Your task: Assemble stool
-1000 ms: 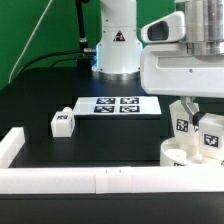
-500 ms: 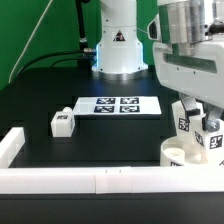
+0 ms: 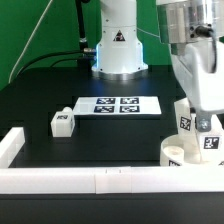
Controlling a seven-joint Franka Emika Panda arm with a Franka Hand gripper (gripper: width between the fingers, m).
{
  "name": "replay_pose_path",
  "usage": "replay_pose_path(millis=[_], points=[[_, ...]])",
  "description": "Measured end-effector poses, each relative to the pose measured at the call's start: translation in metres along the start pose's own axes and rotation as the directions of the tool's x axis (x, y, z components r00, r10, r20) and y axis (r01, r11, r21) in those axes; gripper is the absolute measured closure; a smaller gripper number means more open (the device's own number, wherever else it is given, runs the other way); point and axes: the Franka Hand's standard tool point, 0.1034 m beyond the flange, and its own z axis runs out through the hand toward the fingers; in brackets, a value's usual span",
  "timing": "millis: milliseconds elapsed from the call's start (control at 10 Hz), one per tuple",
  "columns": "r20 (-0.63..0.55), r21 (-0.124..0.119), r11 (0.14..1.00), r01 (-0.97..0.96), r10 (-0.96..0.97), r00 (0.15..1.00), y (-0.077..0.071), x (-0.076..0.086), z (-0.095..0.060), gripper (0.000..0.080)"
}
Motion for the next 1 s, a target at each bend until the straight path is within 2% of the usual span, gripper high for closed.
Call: replay_pose_path(millis=[200,300,500,700,800,900,1000], points=[[0.027,0.024,0.965,-0.262,0.261,0.965,0.003,-0.003,-0.001,0.0459],[0.052,0.036,0.954,-0.299,0.297,0.953,0.005,-0.007,-0.002,0.0459],[0.066,0.053,0.956,-0.289,0.285,0.956,0.006,-0.010,-0.002,0.0459],[0.062,0.055,0.967,-0.249,0.245,0.967,0.006,-0.010,-0.001,0.0456],[0.061,0.054,0.968,-0.245,0.241,0.969,0.007,-0.010,-0.001,0.0251],[0.046,0.044,0.996,-0.083,0.081,0.996,0.010,-0.011,-0.001,0.0251],[0.047,0.013,0.997,0.082,-0.082,0.995,0.012,-0.017,-0.003,0.0166]])
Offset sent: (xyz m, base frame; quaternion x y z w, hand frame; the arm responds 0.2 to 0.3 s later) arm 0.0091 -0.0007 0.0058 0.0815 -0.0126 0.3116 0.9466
